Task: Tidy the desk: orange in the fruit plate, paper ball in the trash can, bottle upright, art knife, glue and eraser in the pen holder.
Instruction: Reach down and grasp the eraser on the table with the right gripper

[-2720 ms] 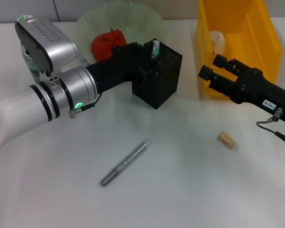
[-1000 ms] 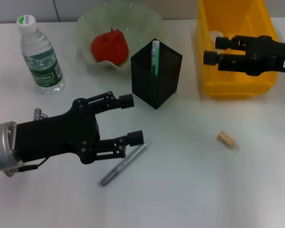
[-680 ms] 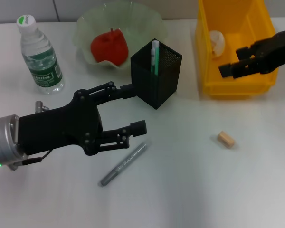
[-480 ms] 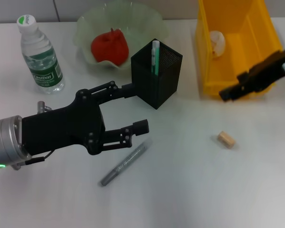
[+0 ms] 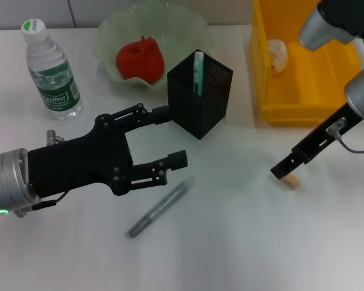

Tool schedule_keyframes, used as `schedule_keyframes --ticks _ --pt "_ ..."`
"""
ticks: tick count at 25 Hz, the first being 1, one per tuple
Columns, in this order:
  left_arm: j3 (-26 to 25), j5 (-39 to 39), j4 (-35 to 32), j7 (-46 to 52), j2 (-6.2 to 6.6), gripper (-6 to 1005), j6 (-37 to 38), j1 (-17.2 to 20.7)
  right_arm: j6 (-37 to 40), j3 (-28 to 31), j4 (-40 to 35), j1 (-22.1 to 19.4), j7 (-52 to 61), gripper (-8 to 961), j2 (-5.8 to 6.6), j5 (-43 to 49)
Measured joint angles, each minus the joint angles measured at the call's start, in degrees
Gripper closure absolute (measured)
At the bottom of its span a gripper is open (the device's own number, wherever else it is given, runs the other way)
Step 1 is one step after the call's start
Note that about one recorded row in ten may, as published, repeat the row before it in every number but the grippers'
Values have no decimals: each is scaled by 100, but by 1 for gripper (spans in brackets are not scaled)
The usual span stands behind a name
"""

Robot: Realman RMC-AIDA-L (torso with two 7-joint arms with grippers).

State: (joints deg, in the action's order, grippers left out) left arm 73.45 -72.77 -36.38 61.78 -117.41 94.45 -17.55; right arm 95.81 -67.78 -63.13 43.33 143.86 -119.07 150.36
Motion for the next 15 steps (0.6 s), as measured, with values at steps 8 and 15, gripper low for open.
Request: schedule_keyframes --ticks 8,15 --pt "-2 0 9 -7 -30 200 -98 -3 -56 -106 108 35 61 225 -2 212" --pt "3 0 9 -15 -37 201 -126 -3 -245 -300 496 122 79 226 -18 256"
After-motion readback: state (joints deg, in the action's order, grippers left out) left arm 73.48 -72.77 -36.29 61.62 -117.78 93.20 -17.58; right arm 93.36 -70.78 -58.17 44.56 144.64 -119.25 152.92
